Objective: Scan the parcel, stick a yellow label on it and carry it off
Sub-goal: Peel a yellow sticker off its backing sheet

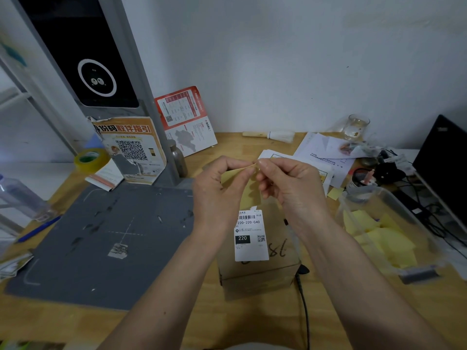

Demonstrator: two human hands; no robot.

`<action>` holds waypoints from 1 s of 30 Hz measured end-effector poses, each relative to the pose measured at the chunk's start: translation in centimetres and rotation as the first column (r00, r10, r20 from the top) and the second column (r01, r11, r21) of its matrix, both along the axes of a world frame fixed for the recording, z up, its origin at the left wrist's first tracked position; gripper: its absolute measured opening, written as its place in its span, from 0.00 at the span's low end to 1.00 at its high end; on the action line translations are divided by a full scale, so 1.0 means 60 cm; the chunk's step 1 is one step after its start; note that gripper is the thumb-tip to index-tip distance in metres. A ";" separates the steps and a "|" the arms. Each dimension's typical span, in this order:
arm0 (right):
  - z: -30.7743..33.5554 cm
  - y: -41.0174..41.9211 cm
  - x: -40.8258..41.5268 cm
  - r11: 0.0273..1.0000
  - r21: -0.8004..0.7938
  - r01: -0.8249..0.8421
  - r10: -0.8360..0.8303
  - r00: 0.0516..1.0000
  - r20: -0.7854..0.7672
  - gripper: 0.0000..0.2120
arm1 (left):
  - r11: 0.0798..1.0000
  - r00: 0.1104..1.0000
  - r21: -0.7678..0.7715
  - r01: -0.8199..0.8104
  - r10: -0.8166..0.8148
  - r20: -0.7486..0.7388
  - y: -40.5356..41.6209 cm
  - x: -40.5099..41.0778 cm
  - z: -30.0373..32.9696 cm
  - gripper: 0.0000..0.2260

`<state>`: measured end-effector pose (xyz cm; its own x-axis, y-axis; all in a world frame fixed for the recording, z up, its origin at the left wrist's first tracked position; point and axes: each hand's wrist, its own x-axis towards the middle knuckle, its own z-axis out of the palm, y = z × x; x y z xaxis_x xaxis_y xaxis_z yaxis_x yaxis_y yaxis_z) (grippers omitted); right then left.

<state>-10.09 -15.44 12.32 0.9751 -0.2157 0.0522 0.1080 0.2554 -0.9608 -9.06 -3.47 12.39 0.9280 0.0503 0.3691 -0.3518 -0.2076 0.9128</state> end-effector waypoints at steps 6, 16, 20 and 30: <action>0.002 -0.001 0.000 1.000 -0.007 -0.027 0.027 1.000 0.010 0.05 | 1.000 1.000 0.010 -0.016 0.016 -0.007 0.000 0.002 0.000 0.06; 0.005 -0.005 0.001 0.999 -0.011 -0.036 0.036 0.999 0.014 0.04 | 1.000 1.000 0.005 0.015 -0.015 -0.014 -0.004 0.000 0.002 0.10; 0.005 -0.008 -0.001 0.998 -0.036 -0.051 0.052 0.998 0.020 0.06 | 1.000 0.999 -0.003 0.023 -0.023 -0.027 -0.005 0.002 0.002 0.09; 0.012 -0.013 -0.008 0.972 -0.220 0.077 -0.080 0.997 -0.004 0.01 | 0.999 0.996 0.015 -0.039 0.040 -0.082 0.000 0.007 -0.007 0.18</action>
